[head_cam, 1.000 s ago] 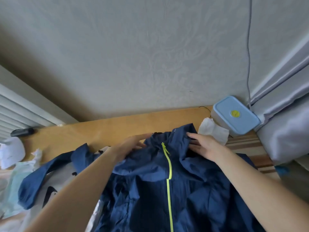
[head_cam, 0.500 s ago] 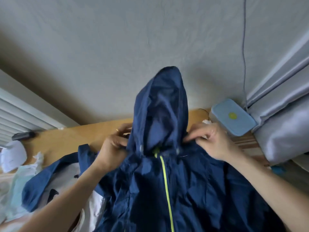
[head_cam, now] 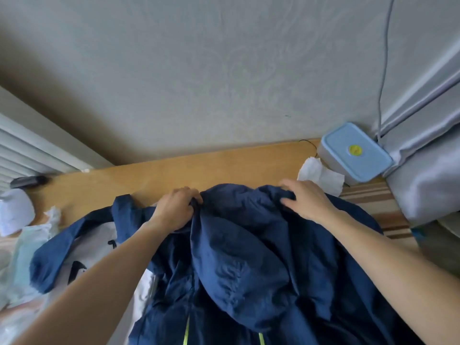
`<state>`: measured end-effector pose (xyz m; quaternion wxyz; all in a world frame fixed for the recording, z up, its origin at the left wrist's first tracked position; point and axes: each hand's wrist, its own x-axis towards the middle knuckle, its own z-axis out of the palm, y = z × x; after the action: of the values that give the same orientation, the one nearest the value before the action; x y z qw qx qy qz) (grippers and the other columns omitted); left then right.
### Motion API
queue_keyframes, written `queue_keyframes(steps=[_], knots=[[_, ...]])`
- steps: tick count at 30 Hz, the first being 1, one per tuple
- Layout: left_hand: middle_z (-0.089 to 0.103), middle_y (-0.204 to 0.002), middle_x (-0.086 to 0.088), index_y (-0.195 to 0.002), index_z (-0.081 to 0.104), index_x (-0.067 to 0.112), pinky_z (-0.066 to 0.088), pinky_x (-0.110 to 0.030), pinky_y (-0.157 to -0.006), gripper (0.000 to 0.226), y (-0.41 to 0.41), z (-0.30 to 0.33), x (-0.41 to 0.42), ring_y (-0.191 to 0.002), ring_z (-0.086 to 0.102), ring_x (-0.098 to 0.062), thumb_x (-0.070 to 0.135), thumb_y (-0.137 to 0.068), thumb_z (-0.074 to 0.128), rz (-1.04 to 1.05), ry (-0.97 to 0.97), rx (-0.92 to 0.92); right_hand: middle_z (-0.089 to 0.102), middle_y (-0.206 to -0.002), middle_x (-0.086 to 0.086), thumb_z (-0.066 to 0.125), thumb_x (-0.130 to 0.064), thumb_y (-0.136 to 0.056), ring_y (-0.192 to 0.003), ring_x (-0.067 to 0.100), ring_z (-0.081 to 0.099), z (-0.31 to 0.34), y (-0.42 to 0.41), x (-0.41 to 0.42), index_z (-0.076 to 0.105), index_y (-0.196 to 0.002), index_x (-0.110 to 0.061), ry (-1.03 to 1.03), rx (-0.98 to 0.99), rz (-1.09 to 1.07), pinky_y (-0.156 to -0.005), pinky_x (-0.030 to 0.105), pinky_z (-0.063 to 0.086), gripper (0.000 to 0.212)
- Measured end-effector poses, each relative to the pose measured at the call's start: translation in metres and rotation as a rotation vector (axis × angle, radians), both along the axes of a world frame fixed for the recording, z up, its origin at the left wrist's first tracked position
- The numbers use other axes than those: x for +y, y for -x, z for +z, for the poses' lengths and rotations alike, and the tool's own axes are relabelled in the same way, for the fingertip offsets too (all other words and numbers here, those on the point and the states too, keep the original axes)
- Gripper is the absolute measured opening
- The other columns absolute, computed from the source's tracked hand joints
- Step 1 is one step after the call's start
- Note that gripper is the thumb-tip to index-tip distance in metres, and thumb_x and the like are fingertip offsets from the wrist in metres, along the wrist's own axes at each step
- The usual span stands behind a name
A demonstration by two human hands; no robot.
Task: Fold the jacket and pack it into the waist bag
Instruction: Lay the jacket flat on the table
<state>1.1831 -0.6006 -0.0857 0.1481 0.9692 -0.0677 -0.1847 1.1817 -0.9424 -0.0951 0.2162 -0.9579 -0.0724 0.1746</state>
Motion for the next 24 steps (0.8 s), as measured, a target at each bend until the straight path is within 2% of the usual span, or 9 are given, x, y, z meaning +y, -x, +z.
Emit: queue_keyframes(steps=[3, 5, 7, 9, 11, 13, 16, 20, 24], knots=[[0.073, -0.114, -0.008, -0.114, 0.072, 0.024, 0.053, -0.040, -0.078, 0.042, -0.016, 0.006, -0.009, -0.101, 0.065, -0.034, 0.002, -0.089, 0.046, 0.201, 0.132, -0.189, 0.074, -0.092, 0.007, 0.061, -0.020, -0.094, -0.088, 0.029, 0.069, -0.003, -0.026, -0.001, 0.069, -0.102, -0.016, -0.133, -0.143, -0.290, -0.077, 0.038, 0.054, 0.012], [0.070, -0.123, -0.013, -0.133, 0.063, 0.020, 0.050, -0.040, -0.085, 0.043, -0.021, 0.010, -0.021, -0.110, 0.062, -0.036, 0.009, -0.098, 0.041, 0.326, 0.187, -0.259, 0.071, -0.115, 0.008, 0.055, -0.019, -0.098, -0.104, 0.029, 0.067, 0.001, -0.041, -0.002, 0.061, -0.119, -0.016, -0.253, -0.168, -0.502, -0.091, 0.040, 0.052, 0.022], [0.053, -0.147, -0.015, -0.147, 0.051, 0.019, 0.044, -0.043, -0.103, 0.047, -0.015, 0.012, -0.035, -0.128, 0.051, -0.035, 0.011, -0.102, 0.039, 0.393, 0.207, -0.277, 0.056, -0.140, 0.008, 0.049, -0.019, -0.101, -0.122, 0.028, 0.058, 0.011, -0.039, 0.005, 0.046, -0.140, -0.015, -0.326, -0.217, -0.529, -0.103, 0.044, 0.047, 0.040], [0.040, -0.159, -0.012, -0.148, 0.050, 0.021, 0.037, -0.045, -0.114, 0.046, 0.003, 0.014, -0.043, -0.137, 0.042, -0.034, 0.014, -0.103, 0.040, 0.326, 0.155, -0.407, 0.053, -0.145, 0.005, 0.047, -0.024, -0.102, -0.128, 0.023, 0.053, 0.021, -0.016, 0.023, 0.044, -0.144, -0.020, -0.377, -0.324, -0.339, -0.105, 0.043, 0.045, 0.043], [0.038, -0.162, -0.011, -0.148, 0.051, 0.023, 0.031, -0.048, -0.119, 0.044, 0.025, 0.001, -0.046, -0.145, 0.037, -0.034, 0.026, -0.105, 0.042, 0.059, 0.026, -0.471, 0.045, -0.154, -0.001, 0.044, -0.042, -0.102, -0.141, 0.017, 0.042, 0.016, 0.022, 0.043, 0.045, -0.145, -0.028, -0.301, -0.307, -0.013, -0.112, 0.038, 0.038, 0.045], [0.032, -0.166, -0.009, -0.152, 0.046, 0.026, 0.022, -0.049, -0.124, 0.055, 0.049, -0.022, -0.043, -0.151, 0.032, -0.030, 0.046, -0.105, 0.027, -0.174, -0.193, -0.300, 0.023, -0.167, 0.001, 0.029, -0.060, -0.100, -0.154, 0.022, 0.019, -0.008, 0.052, 0.052, 0.033, -0.153, -0.036, -0.013, -0.129, 0.285, -0.122, 0.040, 0.025, 0.059], [0.022, -0.169, -0.009, -0.155, 0.040, 0.026, 0.020, -0.049, -0.125, 0.063, 0.076, -0.036, -0.038, -0.153, 0.028, -0.029, 0.054, -0.102, 0.019, -0.090, -0.243, -0.154, 0.000, -0.170, 0.005, 0.014, -0.064, -0.095, -0.157, 0.028, -0.002, -0.038, 0.074, 0.045, 0.007, -0.159, -0.039, 0.229, 0.026, 0.305, -0.125, 0.047, 0.015, 0.069], [0.023, -0.168, -0.014, -0.157, 0.036, 0.025, 0.026, -0.048, -0.123, 0.057, 0.122, -0.007, -0.037, -0.151, 0.031, -0.033, 0.046, -0.104, 0.043, 0.126, -0.144, -0.295, 0.011, -0.169, 0.008, 0.035, -0.056, -0.100, -0.156, 0.027, 0.010, -0.024, 0.120, 0.030, 0.018, -0.159, -0.032, -0.041, -0.102, 0.016, -0.124, 0.044, 0.021, 0.066], [0.053, -0.146, -0.012, -0.146, 0.046, 0.013, 0.043, -0.047, -0.104, 0.060, 0.196, 0.029, -0.021, -0.130, 0.051, -0.033, 0.046, -0.097, 0.052, 0.307, -0.130, -0.309, 0.040, -0.157, 0.010, 0.052, -0.050, -0.097, -0.145, 0.026, 0.036, -0.003, 0.205, 0.005, 0.038, -0.152, -0.025, -0.141, -0.108, -0.205, -0.117, 0.039, 0.035, 0.062]])
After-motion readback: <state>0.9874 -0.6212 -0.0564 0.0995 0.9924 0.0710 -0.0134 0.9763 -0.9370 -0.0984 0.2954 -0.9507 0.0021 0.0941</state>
